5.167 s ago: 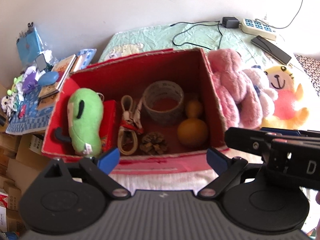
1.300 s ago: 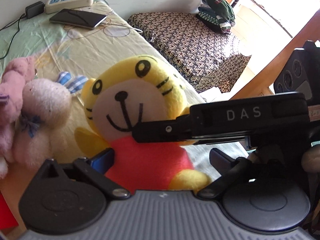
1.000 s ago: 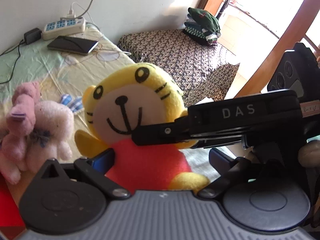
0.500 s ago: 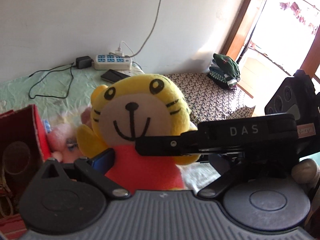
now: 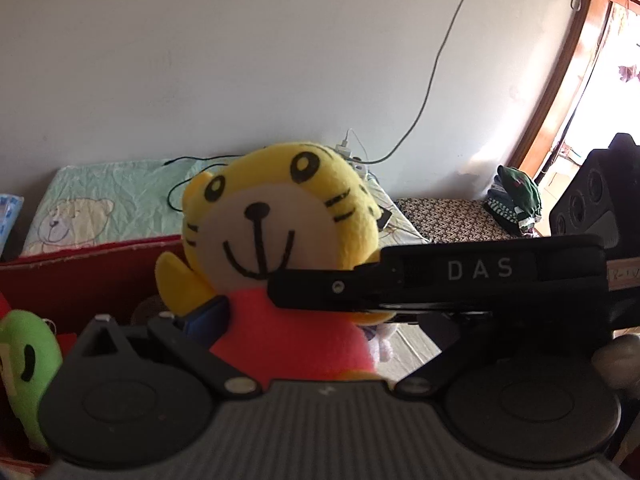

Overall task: Organize objects
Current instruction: 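Lift the tiger plush with the right gripper and carry it over the red box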

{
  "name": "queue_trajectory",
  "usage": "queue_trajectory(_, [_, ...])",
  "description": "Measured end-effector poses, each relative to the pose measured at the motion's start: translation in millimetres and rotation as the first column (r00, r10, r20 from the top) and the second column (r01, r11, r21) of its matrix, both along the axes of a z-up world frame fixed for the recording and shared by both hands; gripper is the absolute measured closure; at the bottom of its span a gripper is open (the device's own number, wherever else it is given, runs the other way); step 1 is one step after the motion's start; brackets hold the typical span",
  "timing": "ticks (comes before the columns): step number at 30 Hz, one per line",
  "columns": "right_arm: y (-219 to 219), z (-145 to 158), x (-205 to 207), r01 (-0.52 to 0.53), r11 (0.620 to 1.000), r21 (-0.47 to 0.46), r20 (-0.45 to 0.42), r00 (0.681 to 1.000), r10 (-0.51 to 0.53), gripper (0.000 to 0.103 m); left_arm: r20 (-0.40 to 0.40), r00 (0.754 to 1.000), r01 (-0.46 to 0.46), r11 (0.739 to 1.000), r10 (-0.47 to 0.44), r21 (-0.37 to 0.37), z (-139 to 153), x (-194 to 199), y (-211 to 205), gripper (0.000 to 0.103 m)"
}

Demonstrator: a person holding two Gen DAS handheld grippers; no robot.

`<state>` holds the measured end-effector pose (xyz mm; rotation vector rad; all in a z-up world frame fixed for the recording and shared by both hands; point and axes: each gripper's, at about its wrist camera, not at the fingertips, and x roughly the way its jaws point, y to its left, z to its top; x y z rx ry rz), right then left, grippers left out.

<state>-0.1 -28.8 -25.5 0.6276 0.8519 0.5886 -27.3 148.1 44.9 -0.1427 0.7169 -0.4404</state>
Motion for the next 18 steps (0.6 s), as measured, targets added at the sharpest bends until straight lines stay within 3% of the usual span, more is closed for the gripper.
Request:
queue_trajectory(12, [49, -18, 27, -0.001, 0.983, -0.186, -0.093, 0.996, -0.017, 0.059, -0.133, 0.991, -0.023, 0.997, 0.012, -0.075, -41, 30, 41, 0.007])
queue_trajectory(18, [58, -27, 31, 0.04, 0.974, -0.225, -0.077, 0.995, -0.058, 0.059, -0.183, 0.983, -0.031, 0.996, 0.015, -0.086, -60, 43, 51, 0.006])
